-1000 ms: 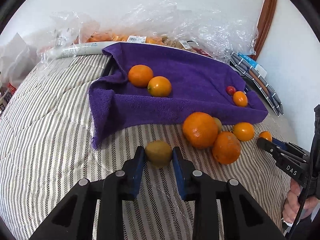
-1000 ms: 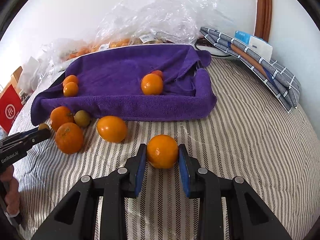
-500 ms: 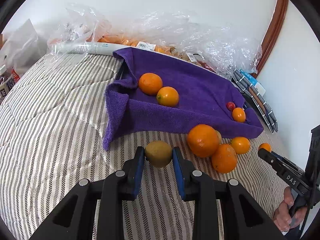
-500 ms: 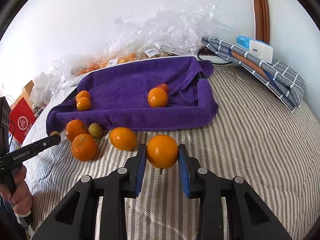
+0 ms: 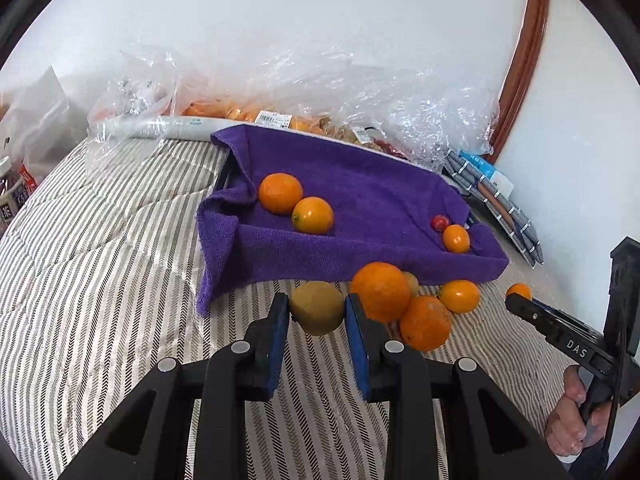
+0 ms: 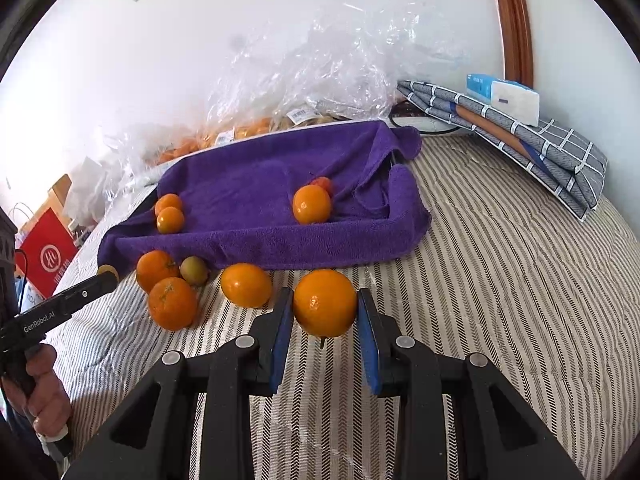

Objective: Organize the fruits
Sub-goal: 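Lift the held orange and green fruit above the bed with both grippers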

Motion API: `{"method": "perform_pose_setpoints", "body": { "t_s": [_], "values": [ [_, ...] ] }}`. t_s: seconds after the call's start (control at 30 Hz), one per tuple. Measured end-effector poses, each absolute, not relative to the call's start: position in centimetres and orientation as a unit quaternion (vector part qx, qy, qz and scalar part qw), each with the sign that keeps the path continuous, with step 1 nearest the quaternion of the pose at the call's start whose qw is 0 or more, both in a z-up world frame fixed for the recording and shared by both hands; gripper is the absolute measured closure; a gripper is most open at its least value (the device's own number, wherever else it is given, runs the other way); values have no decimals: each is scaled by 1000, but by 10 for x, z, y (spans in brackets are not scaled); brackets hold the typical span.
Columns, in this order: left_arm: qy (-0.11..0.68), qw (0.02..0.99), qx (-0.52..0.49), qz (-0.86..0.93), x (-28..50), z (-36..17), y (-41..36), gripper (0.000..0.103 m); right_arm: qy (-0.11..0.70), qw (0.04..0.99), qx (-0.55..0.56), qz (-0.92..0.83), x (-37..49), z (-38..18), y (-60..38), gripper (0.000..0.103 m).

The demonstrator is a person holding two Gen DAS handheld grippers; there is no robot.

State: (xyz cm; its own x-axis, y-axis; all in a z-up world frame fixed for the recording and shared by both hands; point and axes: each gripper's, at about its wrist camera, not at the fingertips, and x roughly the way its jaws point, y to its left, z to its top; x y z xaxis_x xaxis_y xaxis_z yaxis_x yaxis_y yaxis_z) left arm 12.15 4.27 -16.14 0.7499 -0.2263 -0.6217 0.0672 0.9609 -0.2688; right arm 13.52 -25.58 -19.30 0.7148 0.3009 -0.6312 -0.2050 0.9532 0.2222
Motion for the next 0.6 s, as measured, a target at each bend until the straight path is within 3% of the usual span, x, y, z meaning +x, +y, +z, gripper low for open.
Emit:
{"method": "perform_pose_setpoints", "body": {
  "t_s": [0.6],
  "values": [
    [315, 935, -151, -62, 116, -155, 59, 76, 333, 928, 93, 135, 130, -190, -264, 72]
  ]
}}
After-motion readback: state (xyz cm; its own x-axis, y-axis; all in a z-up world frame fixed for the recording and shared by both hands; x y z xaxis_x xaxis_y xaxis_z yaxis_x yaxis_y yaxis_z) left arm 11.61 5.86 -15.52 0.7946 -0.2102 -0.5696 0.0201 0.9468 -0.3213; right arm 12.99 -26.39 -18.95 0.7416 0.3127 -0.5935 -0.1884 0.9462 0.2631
